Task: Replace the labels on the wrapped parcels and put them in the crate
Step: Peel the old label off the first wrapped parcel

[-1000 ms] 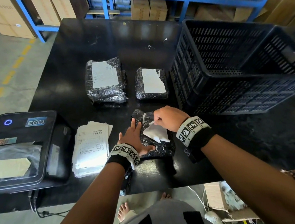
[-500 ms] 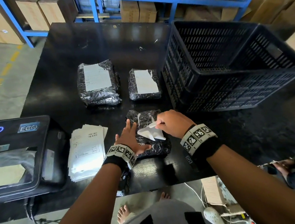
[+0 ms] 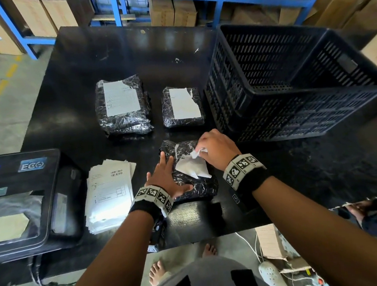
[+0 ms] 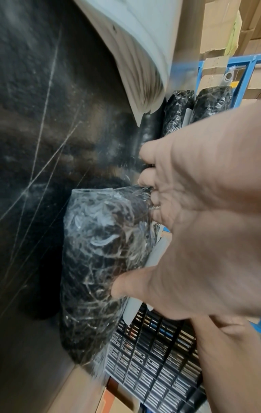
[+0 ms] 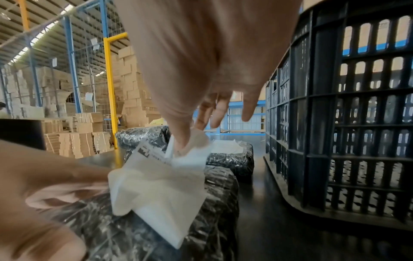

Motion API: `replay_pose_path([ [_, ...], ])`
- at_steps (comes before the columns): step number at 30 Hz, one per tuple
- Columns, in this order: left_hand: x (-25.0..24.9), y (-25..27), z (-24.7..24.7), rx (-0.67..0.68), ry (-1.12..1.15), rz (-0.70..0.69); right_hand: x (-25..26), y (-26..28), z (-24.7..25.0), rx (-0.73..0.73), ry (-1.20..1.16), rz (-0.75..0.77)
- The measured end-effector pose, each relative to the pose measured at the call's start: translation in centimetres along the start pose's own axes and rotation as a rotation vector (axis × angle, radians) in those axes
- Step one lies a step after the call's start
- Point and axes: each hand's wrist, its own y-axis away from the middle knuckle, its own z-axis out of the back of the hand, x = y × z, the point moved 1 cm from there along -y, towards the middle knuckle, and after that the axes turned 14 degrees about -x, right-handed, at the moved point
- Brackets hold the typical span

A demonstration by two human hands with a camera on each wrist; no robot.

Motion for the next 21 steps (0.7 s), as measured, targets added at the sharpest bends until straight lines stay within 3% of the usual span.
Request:
replay_pose_path([
  [2, 0.1, 0.0, 0.0, 0.0, 0.009, 0.006, -0.1, -0.1, -0.4, 0.004, -0.096, 0.035],
  [6, 0.1, -0.1, 0.0, 0.012, 0.018, 0.017, -0.4, 0.0, -0.1, 0.165, -0.176, -0.018],
  [14, -0.2, 0.1, 0.3, 0.03, 0.01, 0.033, 1.1, 1.9, 0.7, 0.129, -0.195, -0.061],
  [21, -1.0, 0.2, 0.3, 0.003, 0.042, 0.049, 1.0, 2.4, 6.5, -0.157, -0.353, -0.134],
])
